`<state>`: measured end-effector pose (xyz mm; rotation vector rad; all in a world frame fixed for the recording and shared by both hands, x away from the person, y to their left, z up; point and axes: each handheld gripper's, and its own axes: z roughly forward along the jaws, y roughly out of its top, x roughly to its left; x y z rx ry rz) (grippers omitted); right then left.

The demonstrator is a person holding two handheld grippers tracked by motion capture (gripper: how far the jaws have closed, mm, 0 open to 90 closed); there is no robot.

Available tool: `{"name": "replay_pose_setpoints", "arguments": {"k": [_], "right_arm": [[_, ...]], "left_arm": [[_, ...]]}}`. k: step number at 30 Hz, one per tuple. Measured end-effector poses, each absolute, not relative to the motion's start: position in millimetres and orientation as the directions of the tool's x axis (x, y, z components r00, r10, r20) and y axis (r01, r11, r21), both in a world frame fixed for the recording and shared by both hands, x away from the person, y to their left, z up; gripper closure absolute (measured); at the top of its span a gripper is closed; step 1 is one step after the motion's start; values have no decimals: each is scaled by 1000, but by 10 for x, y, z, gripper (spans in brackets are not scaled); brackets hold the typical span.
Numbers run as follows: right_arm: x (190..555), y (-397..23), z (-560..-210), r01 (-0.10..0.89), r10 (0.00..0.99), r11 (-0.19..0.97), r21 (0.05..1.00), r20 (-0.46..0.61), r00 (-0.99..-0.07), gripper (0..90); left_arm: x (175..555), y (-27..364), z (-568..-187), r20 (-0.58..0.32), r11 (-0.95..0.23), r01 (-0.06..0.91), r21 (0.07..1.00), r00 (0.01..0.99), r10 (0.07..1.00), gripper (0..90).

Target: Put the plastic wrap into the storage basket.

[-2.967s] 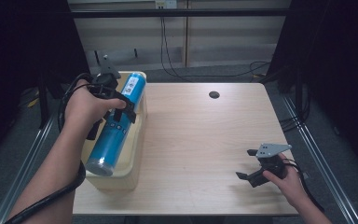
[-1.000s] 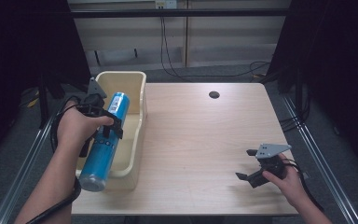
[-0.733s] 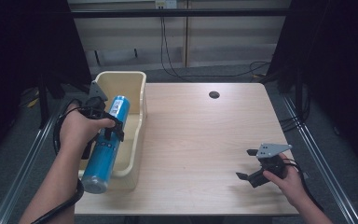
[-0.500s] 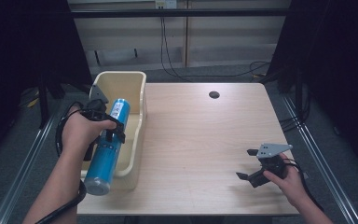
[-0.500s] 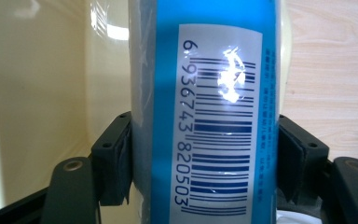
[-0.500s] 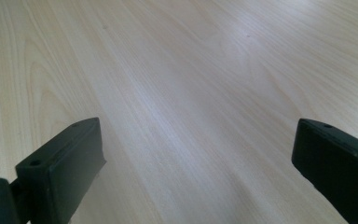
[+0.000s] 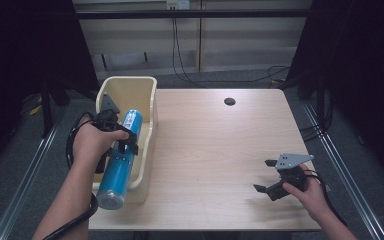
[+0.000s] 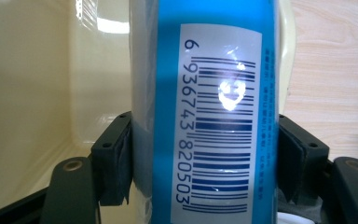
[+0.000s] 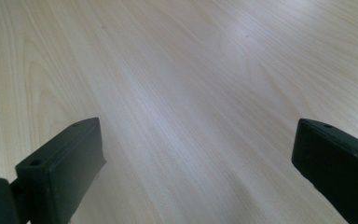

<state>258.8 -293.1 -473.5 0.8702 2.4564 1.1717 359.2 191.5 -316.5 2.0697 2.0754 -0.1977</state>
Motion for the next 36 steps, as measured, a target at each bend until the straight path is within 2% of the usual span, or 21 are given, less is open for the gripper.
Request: {"name": "replay_pose_setpoints", "arguments": {"k": [8,19,20,21,36], "right_arm": [[2587,-2931,-4737,399,630,493,773,-1,-777,20],[2588,-2915,-4753,395,626,500,771,-7,-780,20],[2588,-2914,-4754,394,627,501,771,-8,-779,20],[2589,-2913,-4756,395,626,501,770,-7,-780,20],[2586,-2896,-4791,398,621,509,763,-6,-784,20]], "left_arm": [[3617,1895,-3233,-243,40,999,35,-30,970,320],[3645,1898,-3340,-242,34,999,6,-32,970,320],[3650,1912,-3351,-233,7,1000,6,-5,972,320],[3650,1891,-3371,-238,34,999,14,-30,971,320],[3749,1885,-3406,-247,13,999,-41,-23,969,316]]}}
